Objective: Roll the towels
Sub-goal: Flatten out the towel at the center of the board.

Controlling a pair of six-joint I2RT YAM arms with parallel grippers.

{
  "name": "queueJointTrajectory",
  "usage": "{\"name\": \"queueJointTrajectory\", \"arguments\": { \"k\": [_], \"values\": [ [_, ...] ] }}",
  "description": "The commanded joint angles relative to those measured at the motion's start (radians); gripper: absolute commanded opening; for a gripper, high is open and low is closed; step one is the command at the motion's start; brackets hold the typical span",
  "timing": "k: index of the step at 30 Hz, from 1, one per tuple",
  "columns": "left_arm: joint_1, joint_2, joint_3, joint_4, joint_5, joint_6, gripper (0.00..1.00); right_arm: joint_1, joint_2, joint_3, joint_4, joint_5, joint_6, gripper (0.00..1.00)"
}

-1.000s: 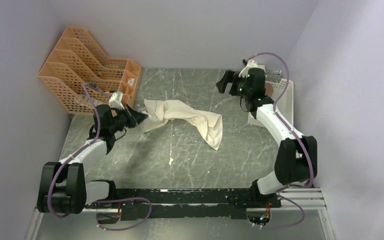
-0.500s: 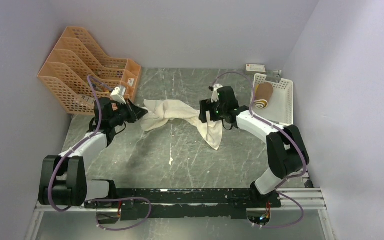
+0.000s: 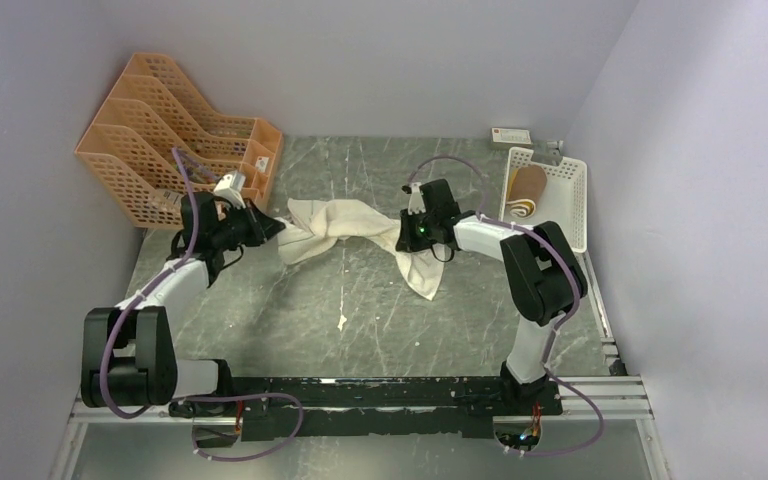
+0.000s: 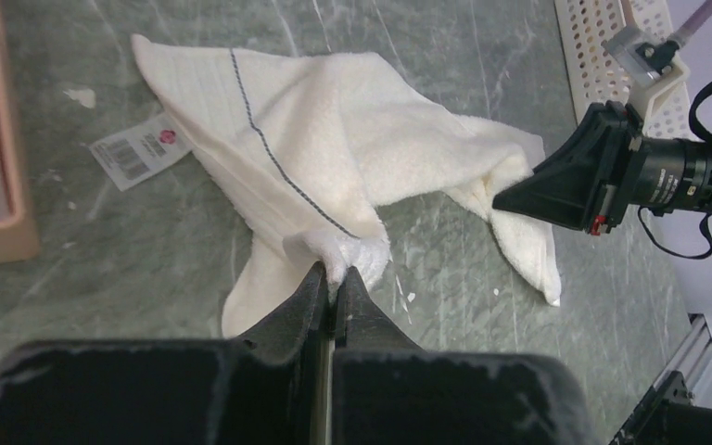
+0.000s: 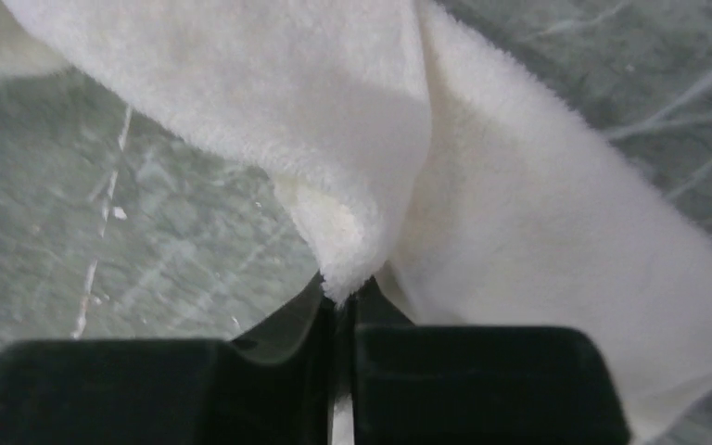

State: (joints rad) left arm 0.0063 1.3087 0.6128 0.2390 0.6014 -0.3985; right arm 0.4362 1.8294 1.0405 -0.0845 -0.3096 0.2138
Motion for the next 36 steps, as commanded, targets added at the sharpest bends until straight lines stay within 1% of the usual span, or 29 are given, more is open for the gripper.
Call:
{"name": "queueJointTrajectory", "arguments": {
  "k": [1, 4, 7, 8, 11, 13, 15, 17, 18, 19, 20, 21, 22, 23, 25, 26, 28, 30, 31, 33, 35, 36],
  "values": [
    [0.061, -0.019, 0.067, -0.028, 0.010, 0.036, 0.07, 0.005, 0.020, 0.060, 0.025, -0.056, 0.000, 0.00],
    [0.119, -0.001, 0.173, -0.039, 0.034, 0.075, 0.07, -0.030, -0.019, 0.155, -0.024, -0.038, -0.031, 0.00],
    [0.181, 0.034, 0.327, -0.034, 0.057, 0.059, 0.07, -0.105, -0.075, 0.293, -0.052, -0.048, -0.019, 0.00],
    [0.198, 0.045, 0.380, -0.010, 0.069, 0.015, 0.07, -0.123, -0.089, 0.353, -0.062, -0.048, -0.019, 0.00],
    [0.212, 0.077, 0.506, 0.154, 0.110, -0.076, 0.07, -0.143, -0.110, 0.569, -0.132, -0.016, -0.057, 0.00],
    [0.212, 0.121, 0.590, 0.243, 0.175, -0.127, 0.07, -0.142, -0.115, 0.691, -0.178, -0.008, -0.079, 0.00],
    [0.212, 0.160, 0.658, 0.301, 0.254, -0.174, 0.07, -0.142, -0.154, 0.743, -0.189, 0.004, -0.083, 0.00],
    [0.212, 0.178, 0.690, 0.337, 0.333, -0.207, 0.07, -0.143, -0.221, 0.702, -0.159, 0.006, -0.086, 0.00],
    [0.212, 0.171, 0.670, 0.369, 0.356, -0.219, 0.07, -0.143, -0.272, 0.644, -0.122, 0.008, -0.086, 0.07],
    [0.212, 0.152, 0.627, 0.422, 0.372, -0.234, 0.12, -0.143, -0.332, 0.567, -0.074, 0.011, -0.084, 0.23],
    [0.212, 0.125, 0.570, 0.480, 0.373, -0.246, 0.32, -0.143, -0.403, 0.479, -0.009, 0.018, -0.082, 0.51],
    [0.212, 0.091, 0.501, 0.514, 0.351, -0.238, 0.58, -0.144, -0.467, 0.379, 0.054, 0.040, -0.075, 0.75],
    [0.212, 0.054, 0.436, 0.514, 0.314, -0.211, 0.98, -0.143, -0.534, 0.296, 0.104, 0.059, -0.074, 0.96],
    [0.212, 0.012, 0.376, 0.488, 0.264, -0.172, 0.96, -0.143, -0.588, 0.215, 0.141, 0.090, -0.075, 0.99],
    [0.212, -0.063, 0.283, 0.392, 0.179, -0.075, 0.95, -0.144, -0.669, 0.093, 0.177, 0.138, -0.084, 1.00],
    [0.213, -0.095, 0.247, 0.313, 0.138, -0.024, 0.95, -0.146, -0.692, 0.048, 0.178, 0.159, -0.083, 1.00],
    [0.212, -0.140, 0.198, 0.213, 0.055, 0.033, 0.95, -0.146, -0.709, -0.006, 0.158, 0.181, -0.073, 1.00],
    [0.212, -0.159, 0.174, 0.125, -0.025, 0.083, 0.95, -0.146, -0.688, -0.033, 0.136, 0.188, -0.053, 1.00],
    [0.212, -0.154, 0.179, 0.082, -0.037, 0.100, 0.96, -0.146, -0.667, -0.034, 0.121, 0.196, -0.036, 1.00],
    [0.212, -0.094, 0.230, -0.012, -0.018, 0.134, 0.96, -0.148, -0.565, -0.031, 0.074, 0.206, -0.006, 1.00],
    [0.202, 0.003, 0.314, -0.112, 0.081, 0.170, 0.96, -0.151, -0.448, 0.018, -0.009, 0.210, 0.016, 1.00],
    [0.184, 0.063, 0.388, -0.173, 0.107, 0.194, 0.95, -0.154, -0.393, 0.054, -0.042, 0.208, 0.024, 1.00]
  ]
}}
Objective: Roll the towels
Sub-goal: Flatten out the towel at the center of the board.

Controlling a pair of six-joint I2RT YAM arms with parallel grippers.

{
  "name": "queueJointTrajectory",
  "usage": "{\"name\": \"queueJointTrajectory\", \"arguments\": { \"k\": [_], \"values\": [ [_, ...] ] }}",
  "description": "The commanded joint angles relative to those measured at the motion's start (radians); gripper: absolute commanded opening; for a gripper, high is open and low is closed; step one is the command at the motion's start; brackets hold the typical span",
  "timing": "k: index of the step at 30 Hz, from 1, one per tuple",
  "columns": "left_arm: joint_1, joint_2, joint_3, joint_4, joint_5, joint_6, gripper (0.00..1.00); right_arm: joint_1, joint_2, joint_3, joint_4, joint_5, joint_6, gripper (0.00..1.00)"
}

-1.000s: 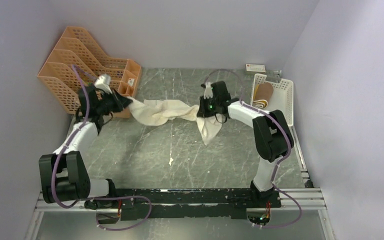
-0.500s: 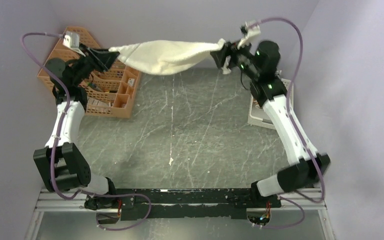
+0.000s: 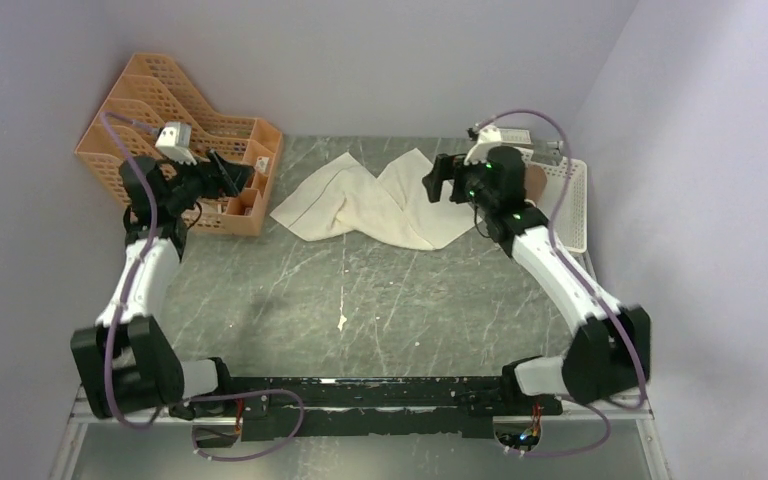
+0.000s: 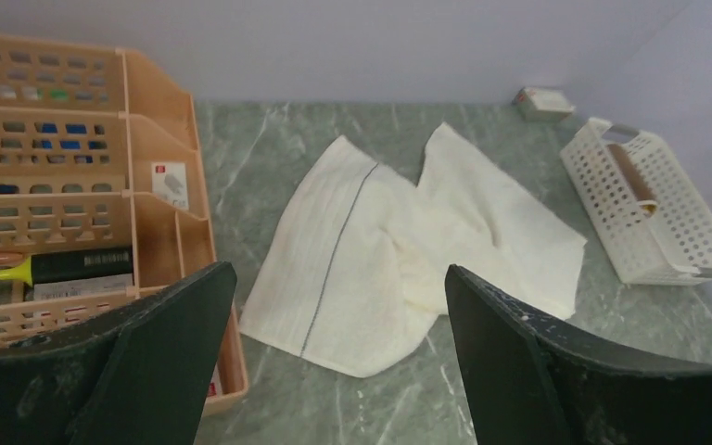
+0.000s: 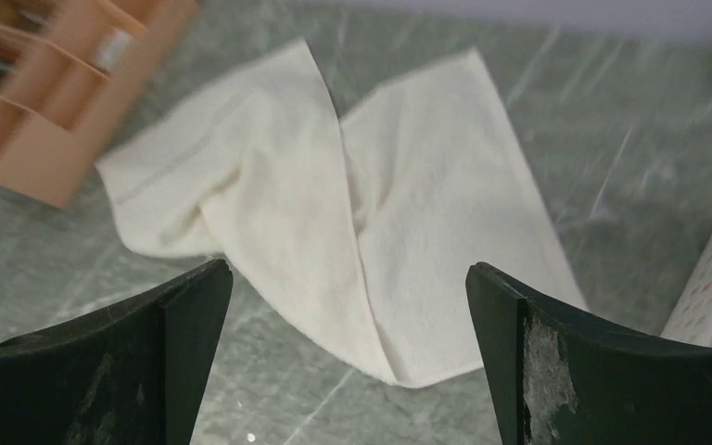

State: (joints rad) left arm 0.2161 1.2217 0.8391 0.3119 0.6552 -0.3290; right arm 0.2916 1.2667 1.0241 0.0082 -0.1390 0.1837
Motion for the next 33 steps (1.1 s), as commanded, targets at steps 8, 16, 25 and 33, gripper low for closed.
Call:
{"name": "queueJointTrajectory", "arguments": {
  "k": [8, 16, 25, 33],
  "values": [
    [-0.330, 0.549, 0.608, -0.571, -0.164, 0.326, 0.95, -0.068, 0.545, 0.344, -0.168, 0.002, 0.069, 1.00],
    [-0.406, 0.963, 0.986, -0.466, -0.269, 0.277, 0.95, -0.068, 0.934, 0.721, -0.146, 0.063, -0.035, 0.99],
    [-0.461, 1.352, 1.358, -0.405, -0.288, 0.248, 0.94, -0.067, 1.279, 1.112, -0.168, 0.085, -0.108, 0.97],
    [-0.512, 1.395, 1.321, -0.372, -0.346, 0.366, 0.85, -0.041, 1.280, 1.045, -0.124, 0.141, -0.202, 0.92]
  ]
}}
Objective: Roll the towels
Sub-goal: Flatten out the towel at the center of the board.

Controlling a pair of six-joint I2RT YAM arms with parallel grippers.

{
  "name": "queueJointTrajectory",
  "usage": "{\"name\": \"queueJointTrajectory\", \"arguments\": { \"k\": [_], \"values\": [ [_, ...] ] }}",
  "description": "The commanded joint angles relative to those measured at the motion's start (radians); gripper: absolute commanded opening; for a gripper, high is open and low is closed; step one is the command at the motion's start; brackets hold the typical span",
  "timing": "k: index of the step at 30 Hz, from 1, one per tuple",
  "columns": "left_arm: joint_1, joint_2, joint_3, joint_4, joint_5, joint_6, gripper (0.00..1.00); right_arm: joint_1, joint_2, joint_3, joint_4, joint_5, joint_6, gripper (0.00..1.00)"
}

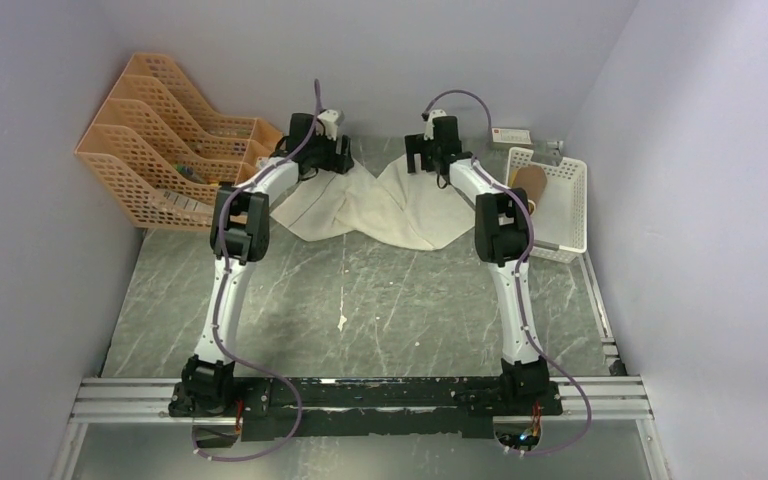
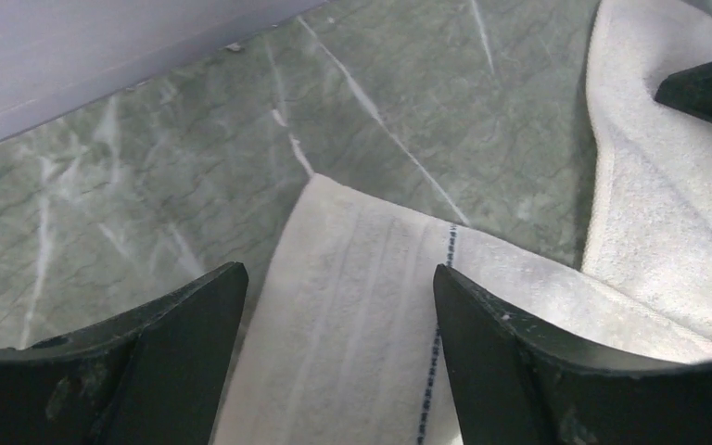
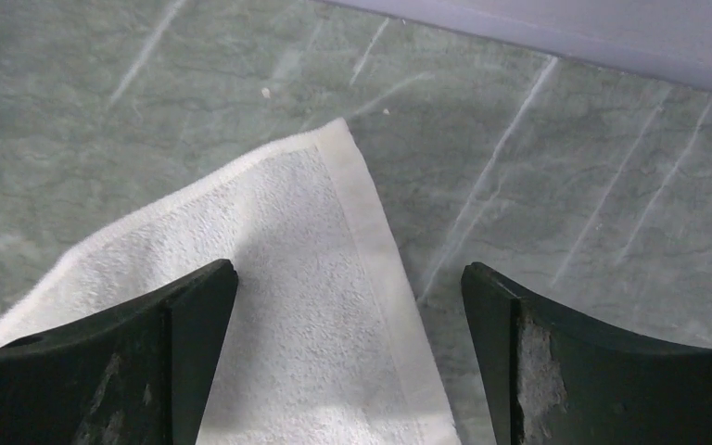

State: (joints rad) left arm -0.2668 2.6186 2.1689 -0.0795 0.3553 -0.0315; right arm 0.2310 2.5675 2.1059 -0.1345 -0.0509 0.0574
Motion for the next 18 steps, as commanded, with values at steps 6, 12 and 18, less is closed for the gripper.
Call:
{"name": "queueJointTrajectory", "arguments": {
  "k": [6, 12, 18],
  "values": [
    [-0.055, 0.003, -0.047, -0.050, -0.116, 0.136, 0.38, 0.050, -0.023, -0.076, -0.014, 0.069, -0.115, 0.61],
    [-0.052, -0.063, -0.148, -0.076, -0.149, 0.149, 0.07, -0.008, -0.060, -0.142, -0.036, -0.084, 0.018, 0.00],
    [-0.021, -0.289, -0.350, 0.000, -0.156, 0.148, 0.07, -0.100, -0.208, -0.257, -0.015, -0.046, 0.168, 0.00]
  ]
}}
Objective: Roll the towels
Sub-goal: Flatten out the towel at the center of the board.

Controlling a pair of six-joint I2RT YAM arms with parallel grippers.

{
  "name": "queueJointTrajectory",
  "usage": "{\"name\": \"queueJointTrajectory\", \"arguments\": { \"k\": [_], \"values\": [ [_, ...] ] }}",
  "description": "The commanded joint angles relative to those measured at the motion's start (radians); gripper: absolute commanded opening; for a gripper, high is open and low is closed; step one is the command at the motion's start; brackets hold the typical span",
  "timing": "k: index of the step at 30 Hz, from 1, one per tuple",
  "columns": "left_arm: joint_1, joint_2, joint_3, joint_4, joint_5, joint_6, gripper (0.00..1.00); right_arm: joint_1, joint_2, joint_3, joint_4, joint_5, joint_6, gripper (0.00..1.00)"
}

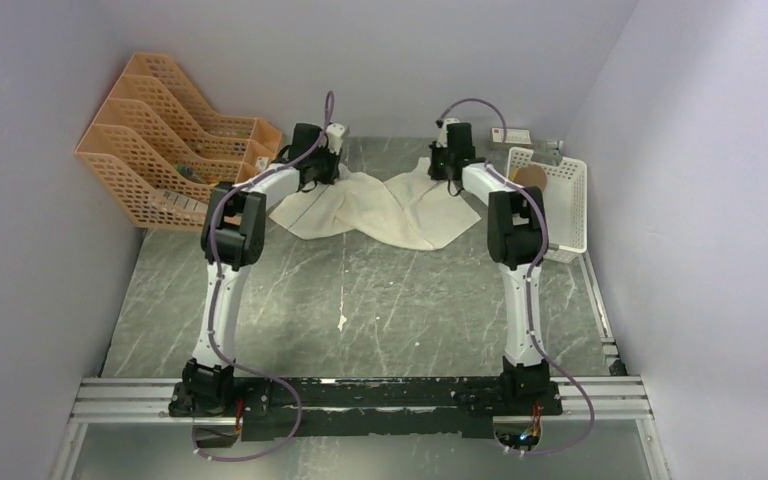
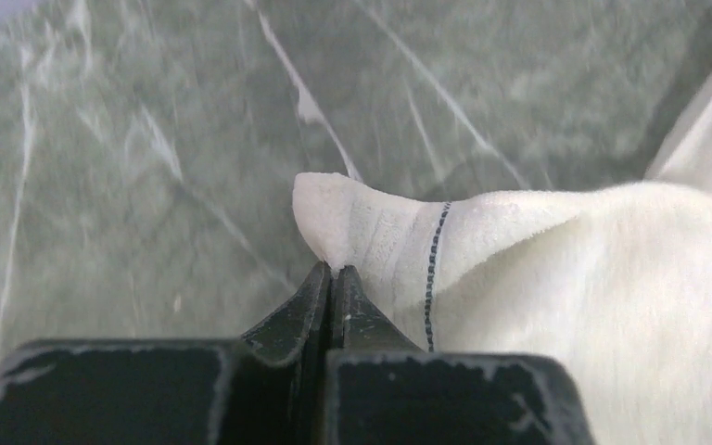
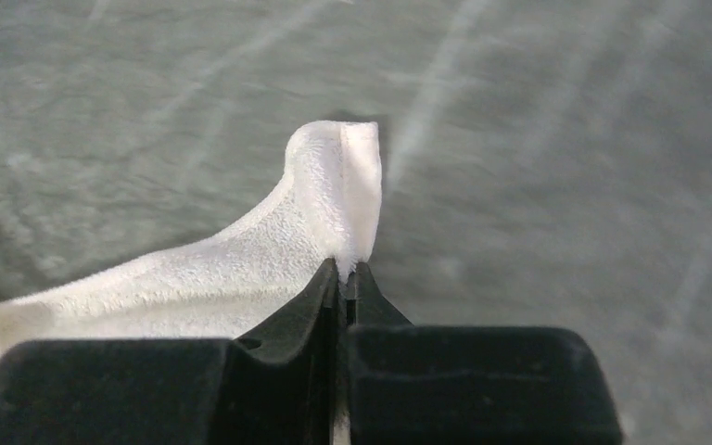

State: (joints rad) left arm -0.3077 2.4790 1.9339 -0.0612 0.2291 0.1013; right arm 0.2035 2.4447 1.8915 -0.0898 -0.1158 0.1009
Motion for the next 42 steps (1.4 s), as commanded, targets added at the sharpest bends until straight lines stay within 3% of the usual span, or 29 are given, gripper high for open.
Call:
{"name": "queueJointTrajectory", "arguments": {
  "k": [1, 4, 5, 7, 8, 10, 11, 20, 33, 42],
  "values": [
    [0.029, -0.193, -0.163, 0.008, -0.030, 0.006, 0.07, -0.091, -0.091, -0.034, -0.085, 0.023, 0.154, 0.00],
    [0.053, -0.287, -0.263, 0.053, -0.032, -0.008, 0.07, -0.118, -0.084, 0.010, -0.177, 0.036, 0.205, 0.00],
    [0.058, -0.312, -0.283, 0.050, -0.043, -0.002, 0.07, -0.119, -0.080, 0.019, -0.201, 0.035, 0.201, 0.06],
    [0.065, -0.351, -0.328, 0.053, -0.066, 0.011, 0.07, -0.117, -0.088, 0.011, -0.218, -0.014, 0.180, 0.50],
    [0.070, -0.367, -0.348, 0.054, -0.076, 0.016, 0.07, -0.116, -0.108, -0.019, -0.211, -0.027, 0.169, 0.64],
    [0.079, -0.390, -0.371, 0.044, -0.092, 0.026, 0.07, -0.107, -0.211, -0.128, -0.140, -0.005, 0.150, 0.83],
    [0.084, -0.400, -0.382, 0.040, -0.099, 0.029, 0.07, -0.105, -0.263, -0.193, -0.108, 0.016, 0.139, 0.87],
    [0.147, -0.457, -0.396, 0.026, -0.087, 0.034, 0.07, -0.101, -0.559, -0.512, -0.077, 0.063, 0.190, 0.86],
    [0.212, -0.523, -0.396, -0.018, -0.078, 0.070, 0.07, -0.076, -0.583, -0.663, -0.166, 0.204, 0.164, 0.76],
    [0.260, -0.531, -0.367, -0.064, -0.055, 0.095, 0.07, -0.008, -0.731, -0.804, 0.022, 0.226, -0.116, 0.90]
  ]
}}
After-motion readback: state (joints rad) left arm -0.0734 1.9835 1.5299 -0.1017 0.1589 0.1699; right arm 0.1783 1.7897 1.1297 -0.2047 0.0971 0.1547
